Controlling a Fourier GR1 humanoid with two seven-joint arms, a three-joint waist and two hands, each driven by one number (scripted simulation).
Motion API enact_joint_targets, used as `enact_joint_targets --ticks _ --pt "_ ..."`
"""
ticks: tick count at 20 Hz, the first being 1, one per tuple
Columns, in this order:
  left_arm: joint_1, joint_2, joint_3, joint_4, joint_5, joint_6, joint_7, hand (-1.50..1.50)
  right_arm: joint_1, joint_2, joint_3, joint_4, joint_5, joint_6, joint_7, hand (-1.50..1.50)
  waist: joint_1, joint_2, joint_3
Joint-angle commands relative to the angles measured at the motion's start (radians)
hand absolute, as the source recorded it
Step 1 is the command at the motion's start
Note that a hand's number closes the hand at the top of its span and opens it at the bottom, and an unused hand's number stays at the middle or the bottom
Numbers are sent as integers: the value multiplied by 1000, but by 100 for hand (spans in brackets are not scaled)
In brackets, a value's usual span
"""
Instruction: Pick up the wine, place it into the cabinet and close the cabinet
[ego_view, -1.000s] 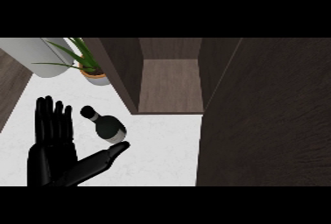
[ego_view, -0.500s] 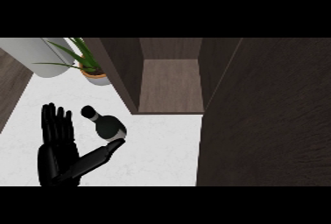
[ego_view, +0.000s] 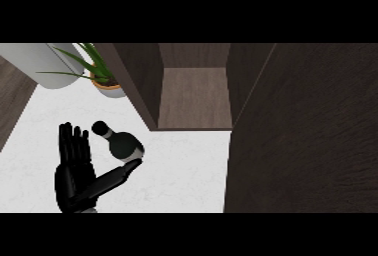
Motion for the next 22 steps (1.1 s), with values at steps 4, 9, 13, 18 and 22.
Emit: enact_joint_targets --ticks 4,9,13,18,22 --pt "-42 25 69 102 82 -118 -55 -150 38 24 32 -189 -58 -29 96 -150 1 -1 0" --pt "-58 -13 57 182 70 -106 -137 -150 -22 12 -48 -133 -94 -21 90 -150 4 0 0" --pt "-89 -13 45 264 105 -111 -167 -150 -30 -2 -26 -160 -91 -3 116 -150 1 0 0" --pt "-64 -4 76 306 106 -172 -215 -150 -25 6 -66 -168 -139 -12 140 -150 1 -1 0" --pt "-143 -13 102 438 129 -175 -266 -150 -57 12 -38 -149 -78 -21 142 -150 2 1 0"
